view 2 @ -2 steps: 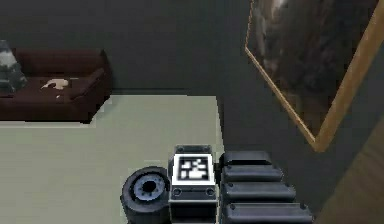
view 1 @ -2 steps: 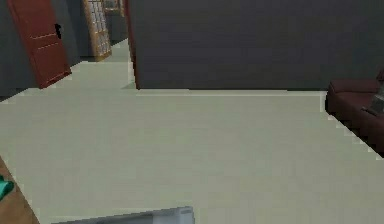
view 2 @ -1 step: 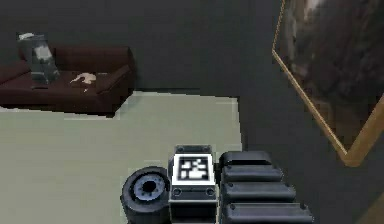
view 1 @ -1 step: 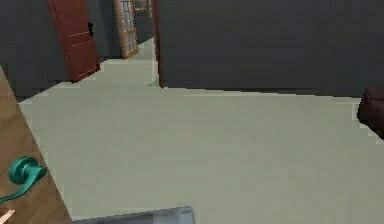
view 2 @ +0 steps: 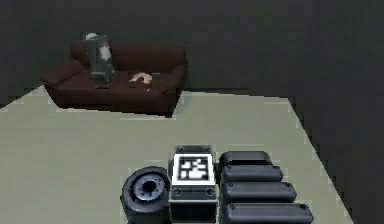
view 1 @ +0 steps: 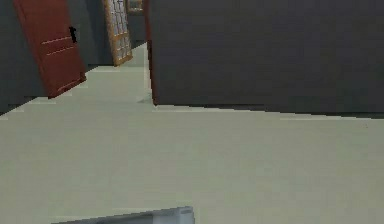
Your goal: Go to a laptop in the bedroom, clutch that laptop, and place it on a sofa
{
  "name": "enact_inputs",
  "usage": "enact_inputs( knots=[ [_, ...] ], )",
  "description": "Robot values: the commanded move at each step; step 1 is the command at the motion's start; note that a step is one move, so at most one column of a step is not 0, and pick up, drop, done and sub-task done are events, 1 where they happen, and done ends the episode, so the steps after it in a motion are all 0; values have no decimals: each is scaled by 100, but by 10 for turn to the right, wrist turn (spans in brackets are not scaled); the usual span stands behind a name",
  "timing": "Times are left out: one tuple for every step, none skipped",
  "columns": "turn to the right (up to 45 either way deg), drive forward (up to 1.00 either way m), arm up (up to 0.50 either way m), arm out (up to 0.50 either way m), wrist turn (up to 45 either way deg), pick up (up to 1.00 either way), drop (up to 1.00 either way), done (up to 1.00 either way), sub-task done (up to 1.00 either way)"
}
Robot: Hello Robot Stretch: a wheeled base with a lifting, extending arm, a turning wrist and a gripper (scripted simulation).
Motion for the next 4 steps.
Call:
enact_inputs(
  knots=[
    [-210, 0, 0, 0, 0, 0, 0, 0, 0],
    [0, 100, 0, 0, 0, 0, 0, 0, 0],
    [0, 100, 0, 0, 0, 0, 0, 0, 0],
    [-30, 0, 0, 0, 0, 0, 0, 0, 0]
  ],
)
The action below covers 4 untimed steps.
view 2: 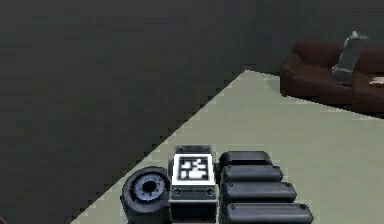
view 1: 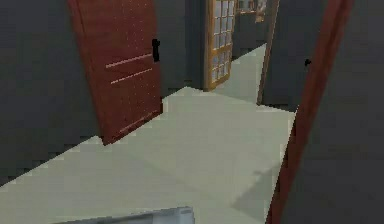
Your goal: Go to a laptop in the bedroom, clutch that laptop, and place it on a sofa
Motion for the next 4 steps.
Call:
enact_inputs(
  knots=[
    [0, 95, 0, 0, 0, 0, 0, 0, 0],
    [270, 0, 0, 0, 0, 0, 0, 0, 0],
    [0, 100, 0, 0, 0, 0, 0, 0, 0],
    [30, 0, 0, 0, 0, 0, 0, 0, 0]
  ],
)
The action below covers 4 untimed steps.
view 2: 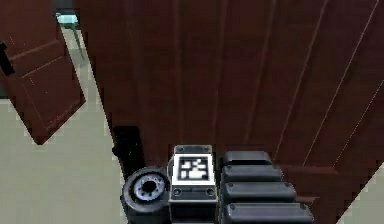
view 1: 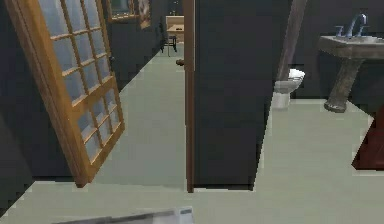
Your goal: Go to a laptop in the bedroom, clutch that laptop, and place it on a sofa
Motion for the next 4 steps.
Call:
enact_inputs(
  knots=[
    [0, 35, 0, 0, 0, 0, 0, 0, 0],
    [330, 0, 0, 0, 0, 0, 0, 0, 0],
    [0, 70, 0, 0, 0, 0, 0, 0, 0],
    [60, 0, 0, 0, 0, 0, 0, 0, 0]
  ],
)
